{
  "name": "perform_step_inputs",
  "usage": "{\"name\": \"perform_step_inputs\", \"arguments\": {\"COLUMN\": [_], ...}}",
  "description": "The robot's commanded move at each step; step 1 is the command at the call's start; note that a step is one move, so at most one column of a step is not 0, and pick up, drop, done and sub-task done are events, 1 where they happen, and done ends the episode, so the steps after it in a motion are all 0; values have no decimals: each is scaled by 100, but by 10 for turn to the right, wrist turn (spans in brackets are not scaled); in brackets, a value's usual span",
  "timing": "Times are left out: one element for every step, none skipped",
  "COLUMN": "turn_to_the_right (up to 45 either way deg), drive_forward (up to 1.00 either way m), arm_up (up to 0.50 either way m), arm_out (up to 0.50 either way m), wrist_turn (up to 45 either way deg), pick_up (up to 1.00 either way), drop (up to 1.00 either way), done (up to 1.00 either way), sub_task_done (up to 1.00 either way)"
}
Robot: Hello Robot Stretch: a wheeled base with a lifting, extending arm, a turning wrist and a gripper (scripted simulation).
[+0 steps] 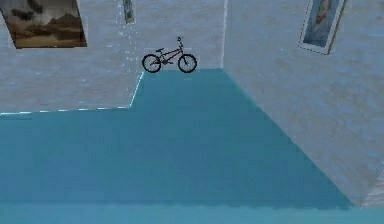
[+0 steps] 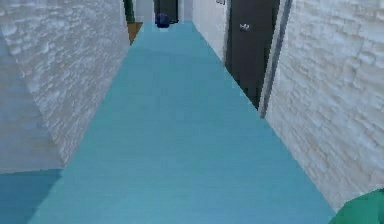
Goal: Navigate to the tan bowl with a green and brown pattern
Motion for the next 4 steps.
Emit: {"name": "perform_step_inputs", "arguments": {"turn_to_the_right": [-450,-390,0,-450], "drive_forward": [0,0,50,0], "arm_up": [0,0,0,0], "arm_out": [0,0,0,0], "wrist_turn": [0,0,0,0], "pick_up": [0,0,0,0], "drop": [0,0,0,0], "done": [0,0,0,0], "sub_task_done": [0,0,0,0]}}
